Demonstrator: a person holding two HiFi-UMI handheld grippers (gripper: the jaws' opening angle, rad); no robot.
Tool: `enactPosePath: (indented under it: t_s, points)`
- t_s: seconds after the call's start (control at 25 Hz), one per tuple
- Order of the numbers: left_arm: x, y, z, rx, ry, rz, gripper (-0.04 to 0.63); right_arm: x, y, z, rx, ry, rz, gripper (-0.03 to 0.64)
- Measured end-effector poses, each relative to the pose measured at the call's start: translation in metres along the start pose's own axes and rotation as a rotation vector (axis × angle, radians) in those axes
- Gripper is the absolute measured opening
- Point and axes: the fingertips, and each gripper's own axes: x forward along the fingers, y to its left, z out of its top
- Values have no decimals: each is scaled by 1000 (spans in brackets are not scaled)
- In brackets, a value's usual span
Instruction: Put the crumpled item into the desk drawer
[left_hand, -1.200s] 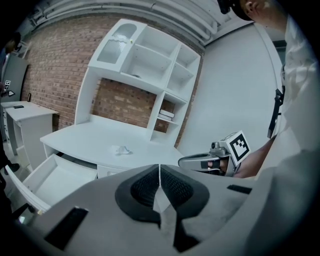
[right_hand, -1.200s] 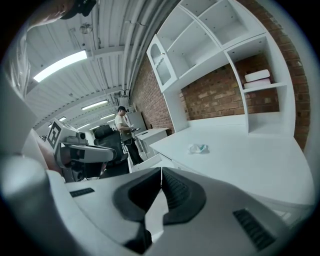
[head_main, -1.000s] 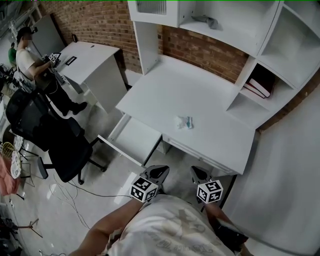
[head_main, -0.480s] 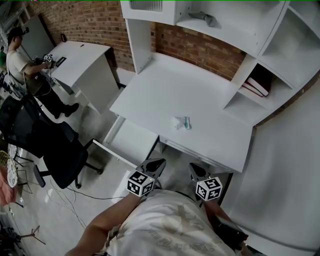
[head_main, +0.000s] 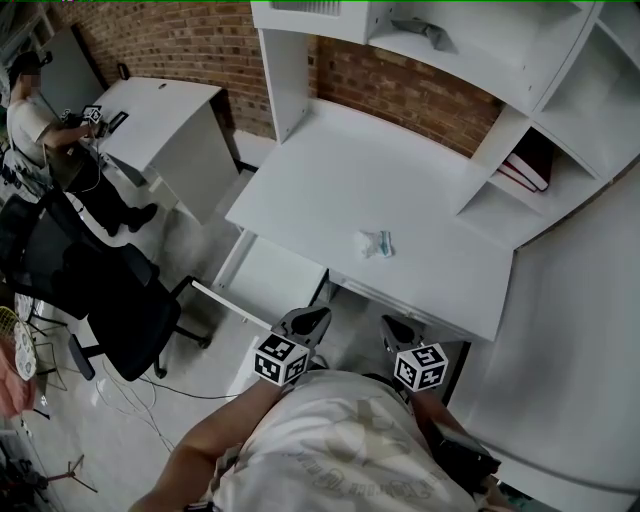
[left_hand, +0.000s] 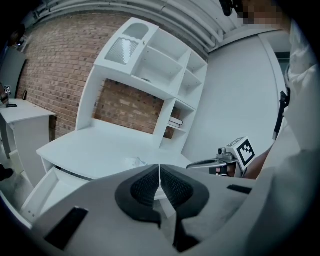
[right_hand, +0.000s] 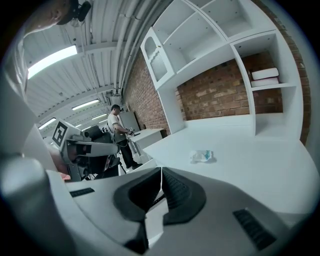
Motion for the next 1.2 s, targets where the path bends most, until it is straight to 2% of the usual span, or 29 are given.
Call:
enactPosePath:
  t_s: [0.4,0.64,0.88,1.2]
  points:
    - [-15,23,-2,7,8,-18,27,18,4,-3,42,-2,-79,23]
    - [-31,38,-3,-21,-4,17,27,25,13,-7,54,12,-79,23]
    - [-34,35,-12,-20,3,12,26,28,7,-17,69,33,-82,23]
    - [-36,48,-11,-40,-8,44,27,42,9,-18,60,56,-53,23]
